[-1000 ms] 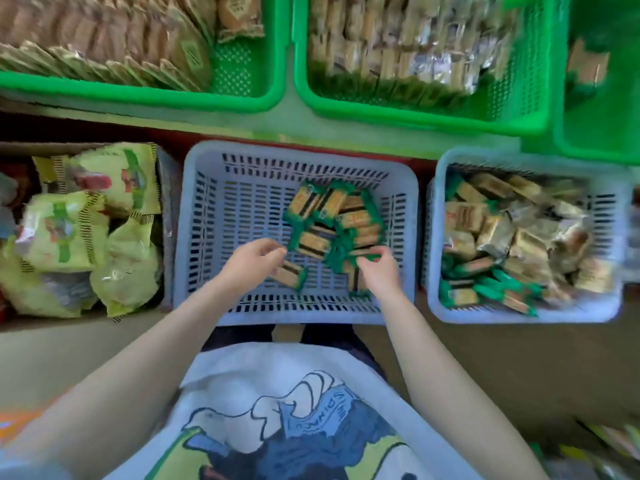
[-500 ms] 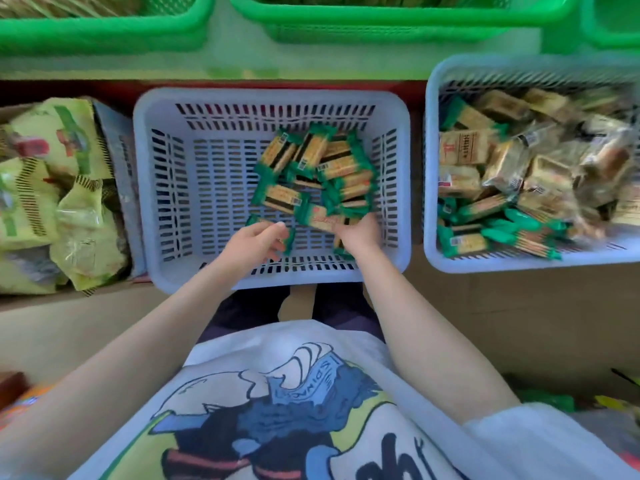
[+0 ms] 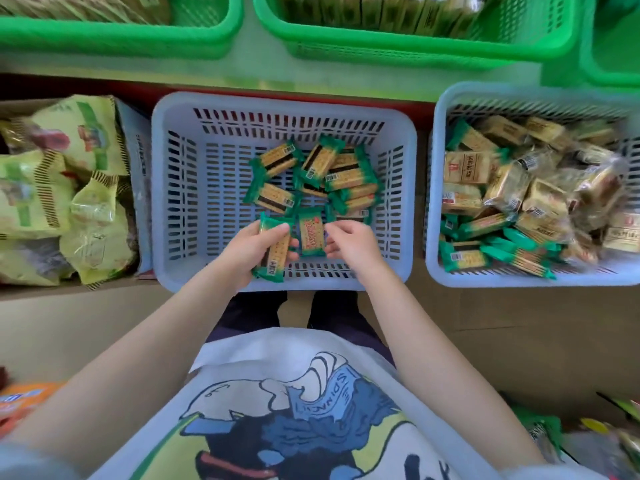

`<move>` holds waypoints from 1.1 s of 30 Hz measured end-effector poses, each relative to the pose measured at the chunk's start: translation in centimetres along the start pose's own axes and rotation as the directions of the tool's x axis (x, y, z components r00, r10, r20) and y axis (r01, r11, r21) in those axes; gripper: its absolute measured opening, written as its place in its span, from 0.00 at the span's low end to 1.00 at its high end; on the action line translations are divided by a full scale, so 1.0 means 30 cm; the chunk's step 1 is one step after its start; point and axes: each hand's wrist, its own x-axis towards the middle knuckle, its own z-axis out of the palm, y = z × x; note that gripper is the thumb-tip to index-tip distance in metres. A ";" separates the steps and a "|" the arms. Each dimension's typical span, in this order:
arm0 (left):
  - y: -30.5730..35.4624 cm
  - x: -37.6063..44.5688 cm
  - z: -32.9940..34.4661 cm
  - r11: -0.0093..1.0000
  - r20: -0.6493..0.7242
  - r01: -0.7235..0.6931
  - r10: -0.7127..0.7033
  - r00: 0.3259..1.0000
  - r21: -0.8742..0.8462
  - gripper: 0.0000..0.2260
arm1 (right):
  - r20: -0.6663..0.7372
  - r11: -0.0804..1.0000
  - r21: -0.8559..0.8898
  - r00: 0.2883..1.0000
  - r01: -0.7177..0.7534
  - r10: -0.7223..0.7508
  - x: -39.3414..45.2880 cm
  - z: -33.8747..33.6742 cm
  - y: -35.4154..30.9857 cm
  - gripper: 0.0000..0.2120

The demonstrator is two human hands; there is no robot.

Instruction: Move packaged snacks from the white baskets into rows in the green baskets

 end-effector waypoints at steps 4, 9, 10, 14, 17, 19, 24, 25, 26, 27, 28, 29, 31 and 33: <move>-0.029 0.001 -0.084 0.996 -0.100 0.075 -0.080 0.992 -0.053 0.18 | -0.023 0.978 -0.190 0.996 -0.089 0.086 0.093 0.065 0.016 0.22; -0.037 0.004 -0.162 0.988 -0.129 0.124 -0.135 0.982 -0.093 0.25 | -0.213 0.904 -0.369 0.966 -0.216 0.144 0.193 0.216 0.017 0.46; -0.041 0.009 -0.176 0.990 -0.128 0.103 -0.115 0.985 -0.096 0.21 | -0.246 0.876 -0.424 0.960 -0.228 0.131 0.197 0.233 0.018 0.47; -0.027 0.016 -0.209 0.997 -0.138 0.057 -0.063 0.988 -0.050 0.22 | -0.255 0.855 -0.455 0.957 -0.247 0.140 0.192 0.243 0.032 0.27; -0.016 0.009 -0.211 0.996 -0.144 0.042 -0.052 0.988 -0.075 0.20 | -0.168 0.920 -0.342 0.976 -0.190 0.139 0.164 0.222 0.033 0.12; -0.008 -0.001 -0.203 0.996 -0.130 0.015 -0.026 0.991 -0.088 0.21 | -0.117 0.972 -0.214 0.991 -0.094 0.070 0.113 0.201 -0.005 0.09; 0.000 -0.017 -0.200 0.979 0.090 0.031 -0.014 0.996 -0.200 0.31 | 0.355 0.997 -0.059 0.935 0.045 -0.021 -0.017 0.223 -0.113 0.09; -0.003 -0.020 -0.205 0.974 0.127 0.036 -0.008 0.992 -0.224 0.30 | 0.411 0.995 -0.079 0.911 0.060 -0.022 -0.026 0.240 -0.124 0.10; -0.008 -0.020 -0.213 0.971 0.136 0.027 0.005 0.991 -0.236 0.26 | 0.421 0.986 -0.132 0.906 0.097 -0.033 -0.029 0.258 -0.136 0.11; -0.012 -0.021 -0.223 0.970 0.121 0.013 0.017 0.993 -0.241 0.20 | 0.394 0.970 -0.197 0.918 0.145 -0.057 -0.031 0.275 -0.149 0.11; -0.019 -0.021 -0.237 0.966 0.084 0.008 0.014 0.996 -0.259 0.15 | 0.332 0.944 -0.273 0.939 0.186 -0.089 -0.027 0.289 -0.160 0.11; -0.027 -0.019 -0.252 0.956 0.042 0.017 -0.005 0.999 -0.292 0.11 | 0.243 0.923 -0.330 0.963 0.198 -0.120 -0.012 0.301 -0.161 0.13; -0.039 -0.018 -0.282 0.933 -0.037 0.024 -0.039 0.999 -0.358 0.09 | 0.081 0.923 -0.351 0.987 0.157 -0.137 0.032 0.316 -0.146 0.15; -0.044 -0.016 -0.310 0.932 -0.112 0.010 -0.054 0.992 -0.364 0.09 | -0.002 0.932 -0.352 0.995 0.090 -0.096 0.088 0.328 -0.107 0.15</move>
